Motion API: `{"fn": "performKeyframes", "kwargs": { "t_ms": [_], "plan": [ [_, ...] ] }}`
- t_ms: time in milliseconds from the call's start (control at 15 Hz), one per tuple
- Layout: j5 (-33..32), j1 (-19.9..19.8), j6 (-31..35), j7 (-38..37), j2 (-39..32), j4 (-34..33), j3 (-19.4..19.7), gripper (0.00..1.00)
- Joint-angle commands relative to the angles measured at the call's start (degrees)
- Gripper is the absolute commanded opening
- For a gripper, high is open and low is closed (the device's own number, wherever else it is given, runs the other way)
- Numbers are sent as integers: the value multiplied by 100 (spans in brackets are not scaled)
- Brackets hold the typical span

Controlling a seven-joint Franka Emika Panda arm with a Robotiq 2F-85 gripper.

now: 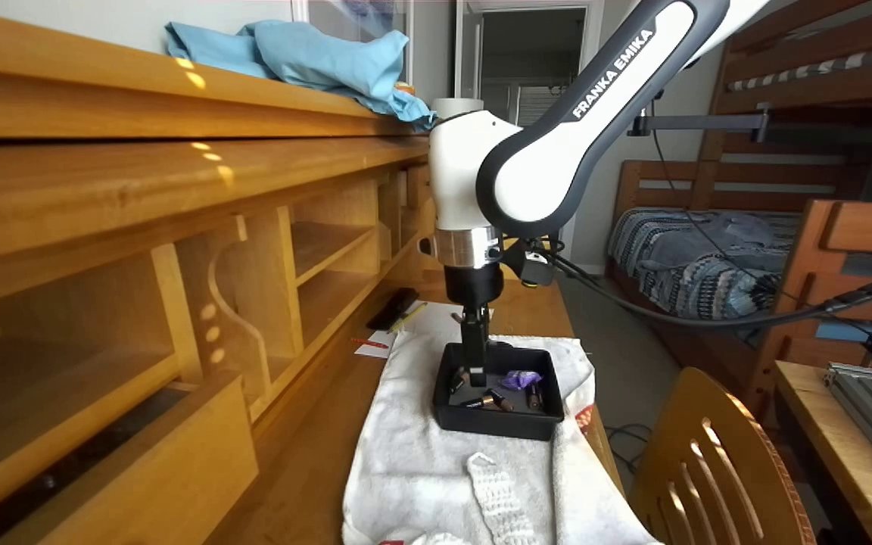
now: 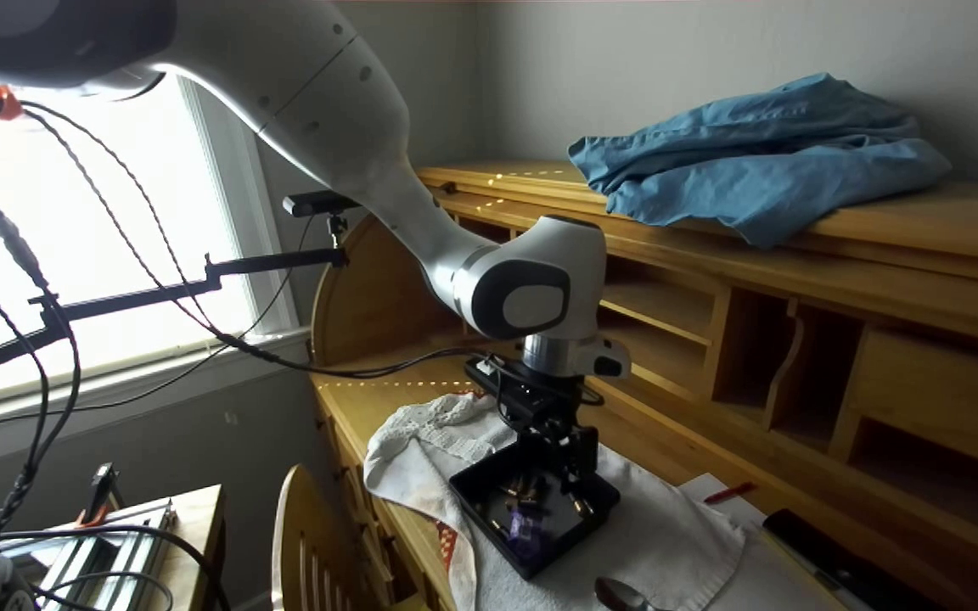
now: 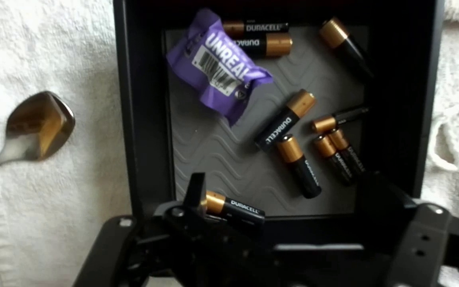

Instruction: Remove one brown and one purple object from the box

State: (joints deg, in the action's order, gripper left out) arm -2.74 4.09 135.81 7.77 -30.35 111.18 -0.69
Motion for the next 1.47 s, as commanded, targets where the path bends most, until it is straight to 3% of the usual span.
{"fn": "performKeyframes", "kwargs": {
  "t_ms": [0, 333, 1133, 1200, 1267, 1400],
  "plan": [
    [77, -283, 124, 671, 46, 132, -340, 100],
    [-48, -360, 236, 1114, -31, 129, -419, 100],
    [-105, -376, 824, 1373, -326, 124, -450, 99],
    [-110, -378, 838, 1380, -337, 134, -446, 92],
    [-121, -373, 854, 1371, -353, 131, -435, 75],
    [-132, -371, 884, 1351, -384, 120, -425, 66]
  ]
}}
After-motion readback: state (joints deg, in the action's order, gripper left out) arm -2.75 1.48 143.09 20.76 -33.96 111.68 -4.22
